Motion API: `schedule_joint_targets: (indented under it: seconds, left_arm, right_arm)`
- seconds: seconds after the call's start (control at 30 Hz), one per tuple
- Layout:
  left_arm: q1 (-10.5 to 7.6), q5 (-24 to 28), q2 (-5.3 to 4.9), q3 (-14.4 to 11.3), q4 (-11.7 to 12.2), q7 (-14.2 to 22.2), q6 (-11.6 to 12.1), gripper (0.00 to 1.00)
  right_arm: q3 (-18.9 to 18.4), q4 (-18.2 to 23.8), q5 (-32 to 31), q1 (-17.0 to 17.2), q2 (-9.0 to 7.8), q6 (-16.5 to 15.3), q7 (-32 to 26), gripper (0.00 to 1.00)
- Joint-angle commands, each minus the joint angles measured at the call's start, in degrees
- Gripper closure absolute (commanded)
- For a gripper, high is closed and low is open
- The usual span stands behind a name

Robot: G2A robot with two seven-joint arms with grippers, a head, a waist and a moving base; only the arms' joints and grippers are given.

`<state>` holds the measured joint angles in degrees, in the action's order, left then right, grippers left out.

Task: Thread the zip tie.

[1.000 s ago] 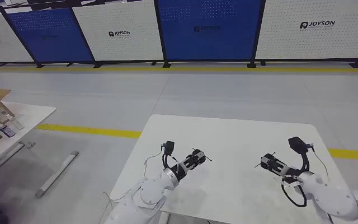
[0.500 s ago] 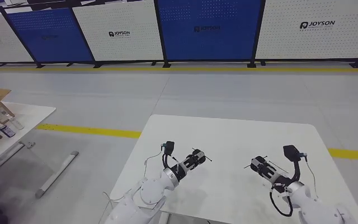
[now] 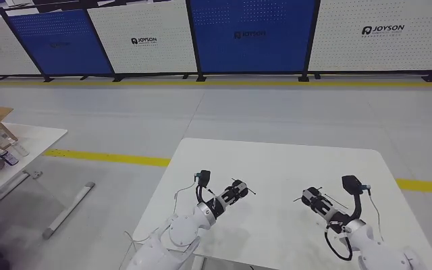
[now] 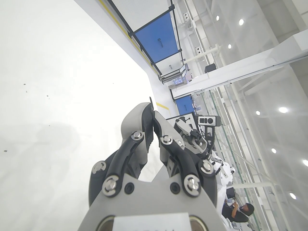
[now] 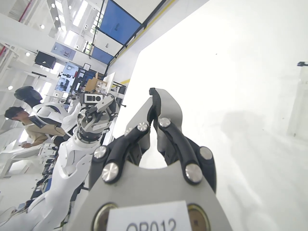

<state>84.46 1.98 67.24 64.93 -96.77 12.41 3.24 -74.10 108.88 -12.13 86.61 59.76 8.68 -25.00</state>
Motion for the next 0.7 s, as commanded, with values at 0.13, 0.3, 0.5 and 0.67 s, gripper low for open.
schedule_joint_targets:
  seconds: [0.13, 0.3, 0.5, 0.67]
  left_arm:
    - [0.00, 0.00, 0.00, 0.00, 0.00, 0.00, 0.00, 1.00]
    - [0.00, 0.00, 0.00, 0.00, 0.00, 0.00, 0.00, 1.00]
    - [0.00, 0.00, 0.00, 0.00, 0.00, 0.00, 0.00, 1.00]
    - [-1.36, -1.25, 0.18, -0.85, 0.66, -0.24, -1.39, 1.00]
  right_arm:
    - [0.00, 1.32, 1.00, 4.49, 0.58, -5.51, 10.18, 1.00]
    - [2.19, 1.08, -0.57, 7.22, 1.16, -9.00, 15.71, 1.00]
    - [2.19, 0.94, -0.23, 7.22, 1.18, -9.21, 15.49, 1.00]
    - [2.19, 0.94, -0.23, 7.22, 1.18, -9.21, 15.49, 1.00]
